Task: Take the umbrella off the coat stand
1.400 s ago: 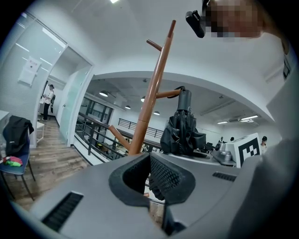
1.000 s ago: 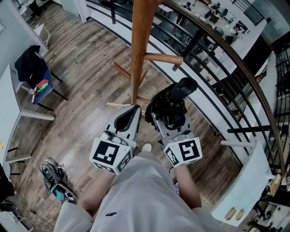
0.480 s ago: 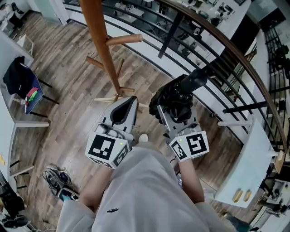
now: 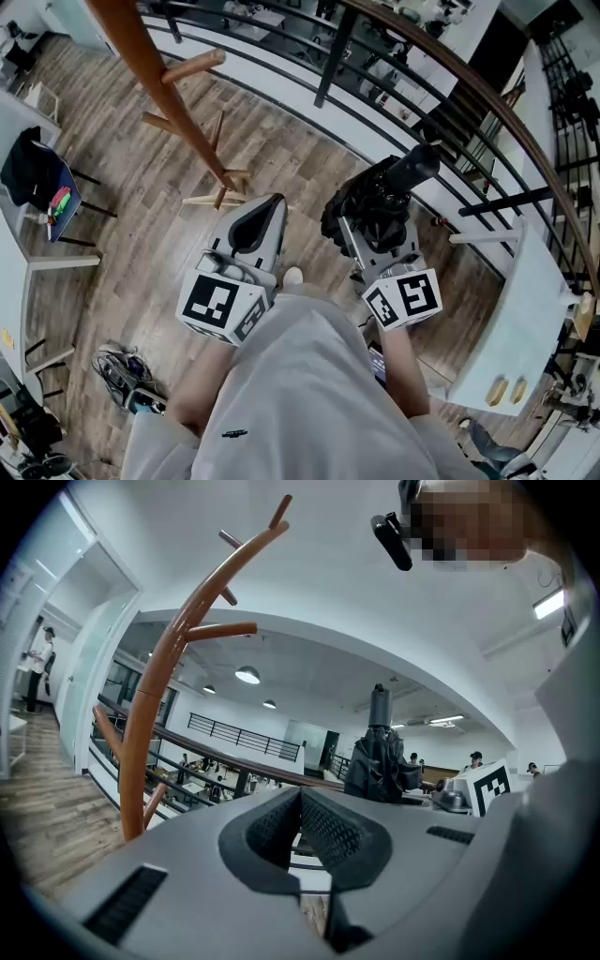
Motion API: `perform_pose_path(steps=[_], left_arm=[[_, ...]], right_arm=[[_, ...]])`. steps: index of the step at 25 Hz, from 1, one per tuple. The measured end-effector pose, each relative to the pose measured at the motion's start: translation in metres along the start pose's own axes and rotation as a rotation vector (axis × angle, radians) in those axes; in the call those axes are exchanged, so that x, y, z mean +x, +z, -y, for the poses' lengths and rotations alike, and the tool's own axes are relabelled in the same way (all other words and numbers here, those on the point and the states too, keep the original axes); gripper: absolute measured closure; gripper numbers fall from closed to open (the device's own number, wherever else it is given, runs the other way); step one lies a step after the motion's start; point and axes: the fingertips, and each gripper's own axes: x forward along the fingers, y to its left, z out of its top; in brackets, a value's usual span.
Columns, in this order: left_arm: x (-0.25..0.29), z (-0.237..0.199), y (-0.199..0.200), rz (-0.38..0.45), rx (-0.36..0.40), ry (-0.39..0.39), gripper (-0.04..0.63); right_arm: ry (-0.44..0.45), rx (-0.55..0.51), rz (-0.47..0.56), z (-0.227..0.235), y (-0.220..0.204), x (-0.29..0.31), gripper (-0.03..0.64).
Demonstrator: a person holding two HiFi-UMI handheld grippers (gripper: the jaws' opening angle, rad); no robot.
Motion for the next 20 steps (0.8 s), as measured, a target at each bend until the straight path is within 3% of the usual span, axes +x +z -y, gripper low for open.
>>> perform_pose_path(steps=[8, 20], left_arm=[[0.010, 0.017, -0.018, -0.011, -0.013, -0.029, 0.575], [0.024, 0.043, -0.061, -0.100, -0.053, -0.062, 0.575]], right_arm=[[-0.005, 0.014, -0.025, 0.020, -0.016, -0.024, 0.347], [0.033, 0.045, -0.080, 0.033, -0.049, -0.051, 0.347]])
